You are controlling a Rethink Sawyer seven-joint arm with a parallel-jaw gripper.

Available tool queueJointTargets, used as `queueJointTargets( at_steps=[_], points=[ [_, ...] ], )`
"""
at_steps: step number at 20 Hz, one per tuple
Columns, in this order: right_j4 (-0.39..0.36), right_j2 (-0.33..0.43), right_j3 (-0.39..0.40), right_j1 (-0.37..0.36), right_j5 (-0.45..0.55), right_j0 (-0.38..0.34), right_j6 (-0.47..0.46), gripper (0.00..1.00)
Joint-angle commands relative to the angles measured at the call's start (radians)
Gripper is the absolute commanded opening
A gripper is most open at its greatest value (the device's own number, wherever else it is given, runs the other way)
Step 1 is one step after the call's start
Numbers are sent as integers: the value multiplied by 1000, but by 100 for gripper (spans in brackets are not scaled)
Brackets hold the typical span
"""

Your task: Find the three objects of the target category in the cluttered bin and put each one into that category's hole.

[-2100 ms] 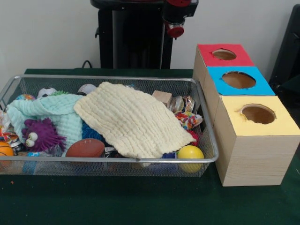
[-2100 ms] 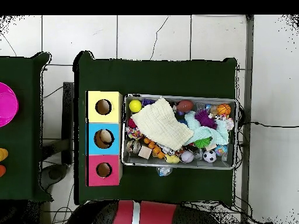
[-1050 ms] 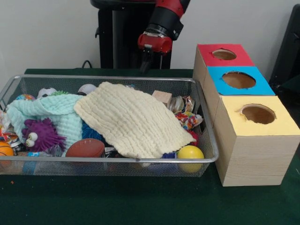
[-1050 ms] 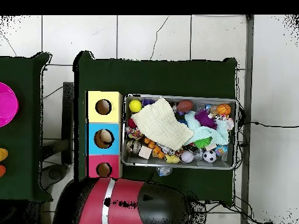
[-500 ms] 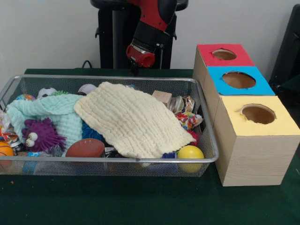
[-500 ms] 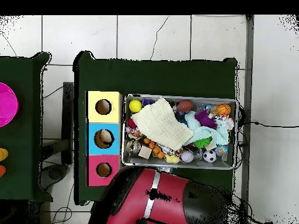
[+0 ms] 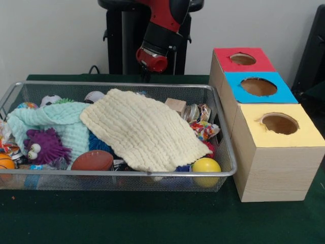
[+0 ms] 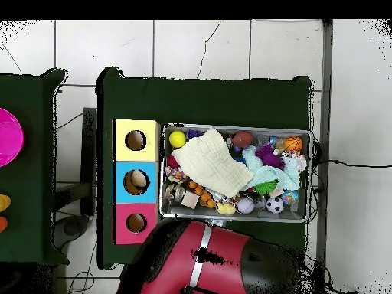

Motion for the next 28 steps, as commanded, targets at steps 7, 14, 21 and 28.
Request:
queueJointTargets(
  at_steps=[7, 14, 21, 28],
  points=[
    [31, 8, -123, 107, 157, 41, 75, 100],
    [-84, -58, -155, 111, 127, 74, -3, 100],
    [-131, -118, -189, 143, 56, 137, 5, 100],
    [-100, -145, -226, 192, 3, 165, 74, 100]
  ],
)
